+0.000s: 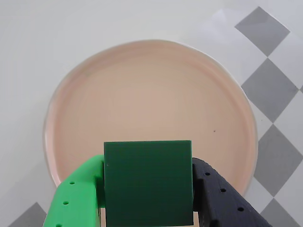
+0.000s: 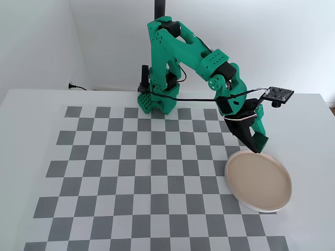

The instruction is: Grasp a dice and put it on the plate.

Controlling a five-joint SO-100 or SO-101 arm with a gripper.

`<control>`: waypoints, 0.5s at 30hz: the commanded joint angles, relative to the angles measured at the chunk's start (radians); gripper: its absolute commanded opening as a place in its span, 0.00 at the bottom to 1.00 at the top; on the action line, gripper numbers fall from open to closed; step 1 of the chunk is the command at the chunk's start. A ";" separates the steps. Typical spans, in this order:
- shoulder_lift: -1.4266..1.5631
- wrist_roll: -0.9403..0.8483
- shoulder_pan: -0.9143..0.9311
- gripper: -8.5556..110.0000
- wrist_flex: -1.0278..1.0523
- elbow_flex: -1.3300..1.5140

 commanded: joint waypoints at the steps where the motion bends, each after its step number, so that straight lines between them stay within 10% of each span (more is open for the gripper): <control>1: 0.037 -0.009 -0.009 0.04 -0.071 -0.091; 15: -0.164 0.060 0.044 0.04 -0.189 -0.135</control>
